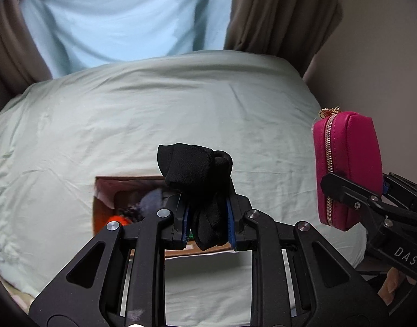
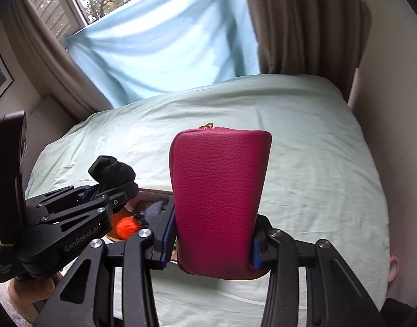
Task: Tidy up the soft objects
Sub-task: 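Carry the black scrunchie and pink pouch over the cardboard box with both tools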
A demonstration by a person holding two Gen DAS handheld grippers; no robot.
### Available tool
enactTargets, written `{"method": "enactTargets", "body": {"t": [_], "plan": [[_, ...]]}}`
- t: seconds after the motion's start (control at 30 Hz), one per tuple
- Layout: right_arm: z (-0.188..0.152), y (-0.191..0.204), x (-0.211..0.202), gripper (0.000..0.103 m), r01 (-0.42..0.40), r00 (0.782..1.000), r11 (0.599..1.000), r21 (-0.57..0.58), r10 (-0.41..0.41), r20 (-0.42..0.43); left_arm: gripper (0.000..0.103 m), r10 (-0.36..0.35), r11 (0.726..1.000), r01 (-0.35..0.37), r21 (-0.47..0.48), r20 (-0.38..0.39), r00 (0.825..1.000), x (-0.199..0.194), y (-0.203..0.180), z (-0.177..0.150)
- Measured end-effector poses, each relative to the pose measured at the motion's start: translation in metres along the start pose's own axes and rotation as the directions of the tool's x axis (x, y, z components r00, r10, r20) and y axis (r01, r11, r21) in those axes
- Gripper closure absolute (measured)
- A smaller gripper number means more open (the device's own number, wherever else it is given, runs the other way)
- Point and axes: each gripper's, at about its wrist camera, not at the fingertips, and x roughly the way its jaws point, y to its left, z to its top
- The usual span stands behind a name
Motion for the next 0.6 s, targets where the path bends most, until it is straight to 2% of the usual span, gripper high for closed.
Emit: {"method": "enactTargets", "body": {"t": [0.17, 0.3, 0.43, 0.6], "plan": [[0.002, 0.061, 0.031, 0.063, -0.033, 0.999, 0.999, -0.014, 0.032, -0.039, 0.085, 0.029, 0.999, -0.030, -0.042, -0.032, 0.999, 0.002, 0.078, -0.012], [0.001, 0.103, 0.059, 0.063, -0.033, 0.996, 0.999, -0.028, 0.031, -0.080, 0.085, 0.034, 0.998, -0.038, -0.057, -0.070, 0.997, 0.019, 0.122, -0.019], [-0.007, 0.126, 0.092, 0.063, -0.017, 0.992, 1.000, -0.014, 0.015, -0.128, 0.085, 0.034, 0.998, -0.040, -0.046, -0.122, 0.992, 0.040, 0.153, -0.027], [-0.016, 0.137, 0.134, 0.063, 0.000, 0.977, 1.000, 0.025, 0.005, -0.214, 0.085, 0.016, 0.999, -0.022, -0.030, -0.187, 0.982, 0.074, 0.169, -0.031]]}}
